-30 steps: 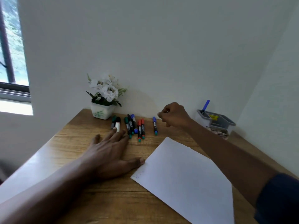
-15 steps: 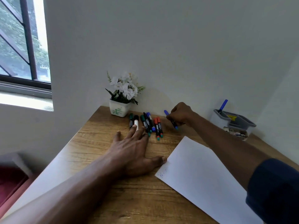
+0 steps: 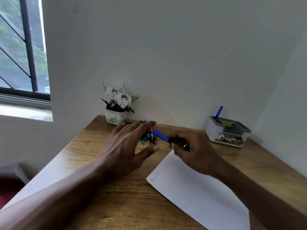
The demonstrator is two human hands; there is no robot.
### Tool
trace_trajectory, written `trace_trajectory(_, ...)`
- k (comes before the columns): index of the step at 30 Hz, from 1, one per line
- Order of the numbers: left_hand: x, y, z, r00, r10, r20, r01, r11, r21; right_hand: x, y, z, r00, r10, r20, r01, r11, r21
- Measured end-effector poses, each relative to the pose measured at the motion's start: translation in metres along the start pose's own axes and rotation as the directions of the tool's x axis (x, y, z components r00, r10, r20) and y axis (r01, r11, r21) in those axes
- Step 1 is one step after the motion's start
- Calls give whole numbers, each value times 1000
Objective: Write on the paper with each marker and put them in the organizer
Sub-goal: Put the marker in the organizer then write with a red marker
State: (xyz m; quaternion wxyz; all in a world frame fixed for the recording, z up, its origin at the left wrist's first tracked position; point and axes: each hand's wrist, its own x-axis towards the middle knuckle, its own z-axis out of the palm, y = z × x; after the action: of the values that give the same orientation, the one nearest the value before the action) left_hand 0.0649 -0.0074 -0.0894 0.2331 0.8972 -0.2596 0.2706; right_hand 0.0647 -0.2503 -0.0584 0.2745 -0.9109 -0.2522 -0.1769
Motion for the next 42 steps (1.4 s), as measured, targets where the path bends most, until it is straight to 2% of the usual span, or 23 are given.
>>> trace_trajectory(3,-1,0,0,997,69,-35,-71,996,-54,-13,-4,14,987,-149,55,152,987,-60)
trace_trajectory(5,-2,5,-2,994,92,-50,-98,987,-126,-15,-4,18,984,-164,71,167,985,-46)
trace_trajectory(10,-6,9,-5,1000,25,-7,-26,964,-264,-20,-7,26,983,-182,35,184,980,-79)
trace_trajectory(14,-8,7,-5,999,11,43,2,960,-282,-23,-10,24,984,-179,-25,172,969,-176)
trace_trajectory(23,-7,8,-3,999,22,26,-15,966,-257,-26,-18,25,996,-81,-48,74,987,-140)
trace_trajectory(34,-6,3,-2,998,-43,56,61,924,-378,-30,-28,28,999,23,-35,-33,945,-325)
trace_trajectory(38,-9,1,-2,991,-101,89,130,901,-414,-28,-24,29,999,40,-26,-46,940,-337)
trace_trajectory(42,-7,-7,2,983,-185,20,179,915,-363,-24,-14,25,994,92,-52,-102,957,-270)
